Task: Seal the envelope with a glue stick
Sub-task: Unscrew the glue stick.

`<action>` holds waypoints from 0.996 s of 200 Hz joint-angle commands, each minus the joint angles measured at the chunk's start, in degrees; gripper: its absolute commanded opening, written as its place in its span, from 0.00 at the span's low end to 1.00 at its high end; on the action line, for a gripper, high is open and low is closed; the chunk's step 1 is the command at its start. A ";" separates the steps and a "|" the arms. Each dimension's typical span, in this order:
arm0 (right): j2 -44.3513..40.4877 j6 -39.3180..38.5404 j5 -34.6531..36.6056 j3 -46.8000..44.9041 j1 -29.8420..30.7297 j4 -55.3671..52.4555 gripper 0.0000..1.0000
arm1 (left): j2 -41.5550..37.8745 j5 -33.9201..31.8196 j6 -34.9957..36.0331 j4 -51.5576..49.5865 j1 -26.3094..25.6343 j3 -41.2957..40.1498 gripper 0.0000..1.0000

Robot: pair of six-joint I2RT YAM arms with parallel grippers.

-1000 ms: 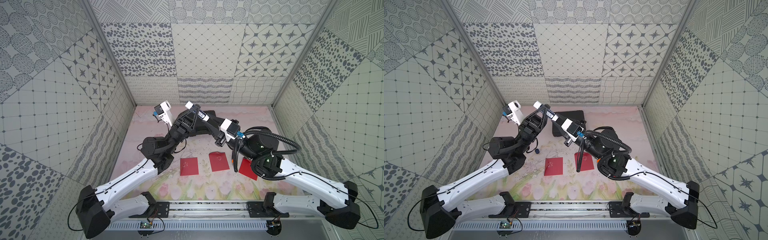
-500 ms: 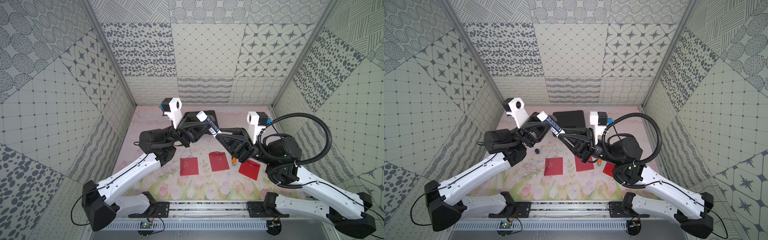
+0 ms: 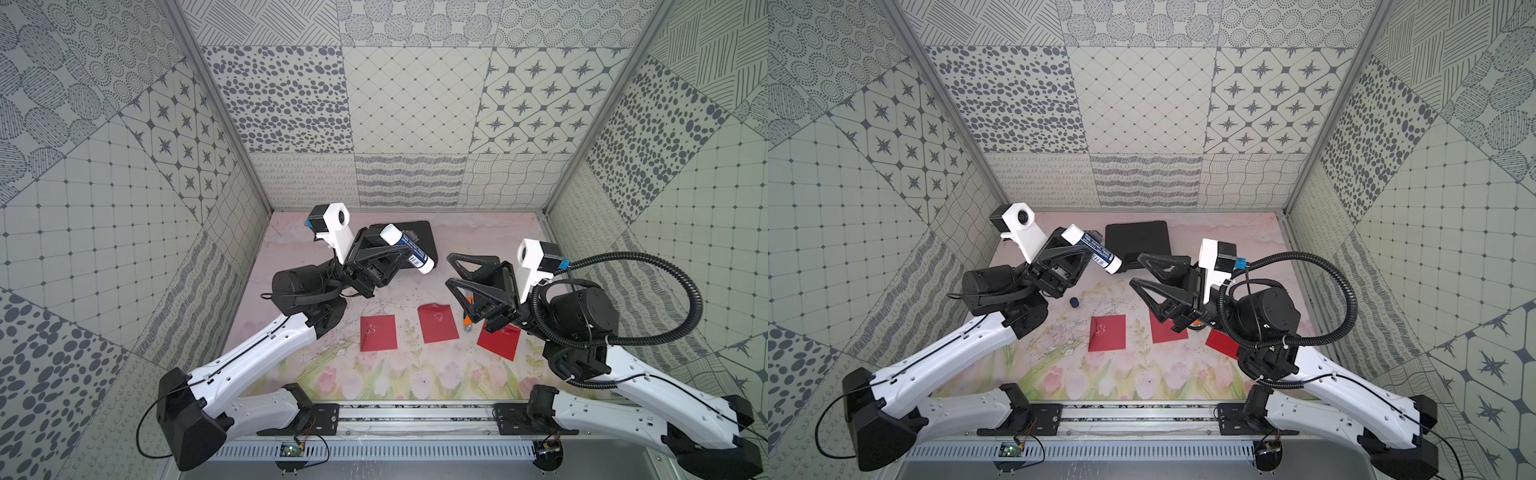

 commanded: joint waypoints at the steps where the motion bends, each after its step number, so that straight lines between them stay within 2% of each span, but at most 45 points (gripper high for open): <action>1: 3.03 -20.89 0.09 2.84 0.35 2.14 0.50 | -1.74 -18.76 1.31 -2.35 0.19 -4.75 0.00; 11: 4.26 -27.78 -1.80 3.40 0.34 2.66 0.51 | -1.79 -21.31 -0.20 -1.94 0.19 -5.78 0.00; 35: 7.94 -37.70 0.44 7.16 0.45 0.16 0.55 | -1.24 -24.06 -3.30 -0.85 0.18 -6.61 0.00; 60: 10.47 -43.73 3.05 9.03 0.47 -1.16 0.57 | -0.35 -24.71 -5.12 0.75 0.19 -6.56 0.00; 95: 11.35 -46.01 7.29 8.30 0.46 -1.41 0.55 | 0.05 -25.00 -5.98 0.61 0.21 -6.29 0.00; 123: 11.54 -46.76 10.42 7.57 0.57 -2.20 0.49 | 0.09 -25.05 -6.63 1.05 0.19 -6.25 0.00; 199: 14.49 -47.23 12.29 9.28 0.56 -3.45 0.40 | 0.00 -24.36 -7.48 1.32 0.15 -6.20 0.00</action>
